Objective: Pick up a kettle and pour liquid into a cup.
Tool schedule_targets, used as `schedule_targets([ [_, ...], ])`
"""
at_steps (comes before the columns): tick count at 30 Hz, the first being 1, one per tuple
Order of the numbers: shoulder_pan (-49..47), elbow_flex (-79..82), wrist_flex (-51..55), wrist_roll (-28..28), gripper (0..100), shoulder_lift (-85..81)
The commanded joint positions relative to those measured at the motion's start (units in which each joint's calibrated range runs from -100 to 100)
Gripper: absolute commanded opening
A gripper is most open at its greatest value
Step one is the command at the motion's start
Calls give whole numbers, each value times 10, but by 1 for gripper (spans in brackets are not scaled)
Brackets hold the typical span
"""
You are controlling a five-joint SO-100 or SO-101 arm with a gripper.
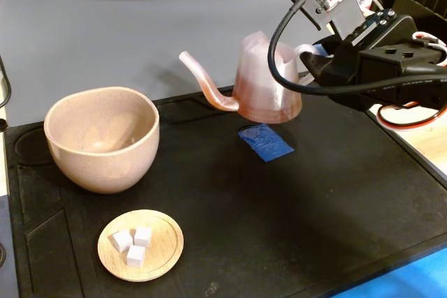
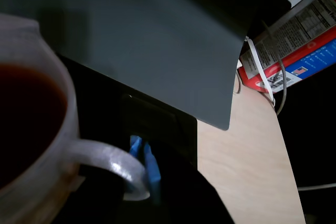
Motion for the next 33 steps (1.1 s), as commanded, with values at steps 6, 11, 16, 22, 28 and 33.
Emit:
schedule_targets([
  [6,-38,-106,79,-14,0,-53],
  [11,-37,-137,89,-14,0,-52],
  [16,-48,-152,90,5,0,-44],
  [22,-52,-153,90,7,0,-44],
  [28,-53,-159,90,32,0,-30],
  [33,-77,-297,159,112,0,38],
])
